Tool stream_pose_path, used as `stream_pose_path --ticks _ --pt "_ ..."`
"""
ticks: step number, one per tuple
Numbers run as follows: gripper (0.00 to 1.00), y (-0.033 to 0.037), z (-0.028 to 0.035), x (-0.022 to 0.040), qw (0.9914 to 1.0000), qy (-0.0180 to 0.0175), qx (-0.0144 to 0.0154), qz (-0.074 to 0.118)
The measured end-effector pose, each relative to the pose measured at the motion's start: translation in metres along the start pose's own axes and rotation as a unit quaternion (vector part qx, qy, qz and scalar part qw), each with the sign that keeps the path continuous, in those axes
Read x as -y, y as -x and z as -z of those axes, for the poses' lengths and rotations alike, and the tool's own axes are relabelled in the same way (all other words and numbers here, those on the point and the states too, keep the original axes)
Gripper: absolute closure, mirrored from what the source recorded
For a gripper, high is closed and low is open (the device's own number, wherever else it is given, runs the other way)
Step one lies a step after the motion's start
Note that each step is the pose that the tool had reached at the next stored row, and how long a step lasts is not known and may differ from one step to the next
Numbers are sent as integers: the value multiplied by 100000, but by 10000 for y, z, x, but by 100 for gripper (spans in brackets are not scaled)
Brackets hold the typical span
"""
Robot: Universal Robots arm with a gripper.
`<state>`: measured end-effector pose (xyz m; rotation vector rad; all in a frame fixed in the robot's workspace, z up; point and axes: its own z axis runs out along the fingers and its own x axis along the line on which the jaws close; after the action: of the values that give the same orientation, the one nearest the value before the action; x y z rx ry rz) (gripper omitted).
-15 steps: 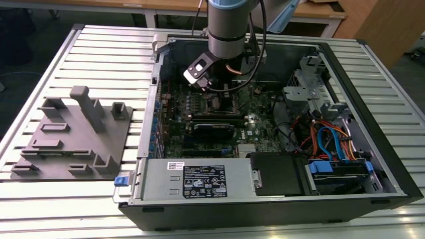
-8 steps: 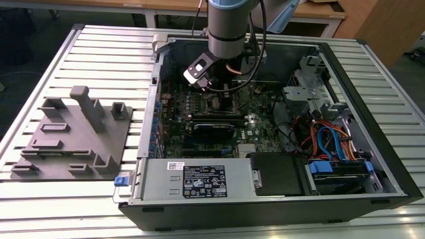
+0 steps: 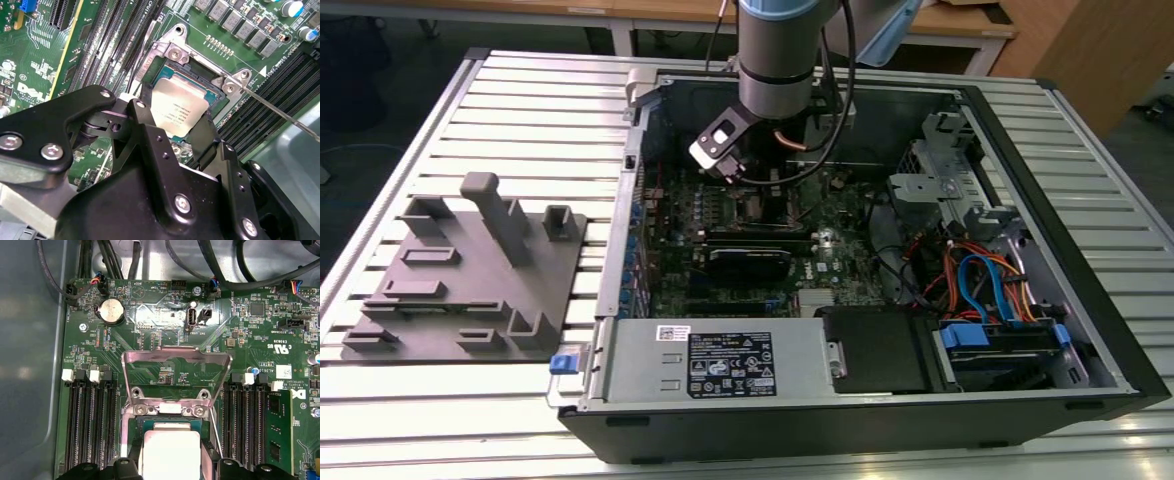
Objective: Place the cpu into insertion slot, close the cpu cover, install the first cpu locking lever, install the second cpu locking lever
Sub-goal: 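Place the cpu into insertion slot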
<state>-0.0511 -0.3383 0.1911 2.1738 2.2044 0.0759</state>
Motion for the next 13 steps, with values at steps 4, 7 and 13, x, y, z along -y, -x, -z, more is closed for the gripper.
stream_pose_path --ticks 4,7,13 --pt "46 0 -1 0 100000 5 -6 2" --pt "46 0 -2 0 100000 6 -5 1" --pt "46 -1 5 -1 100000 37 -51 -3"
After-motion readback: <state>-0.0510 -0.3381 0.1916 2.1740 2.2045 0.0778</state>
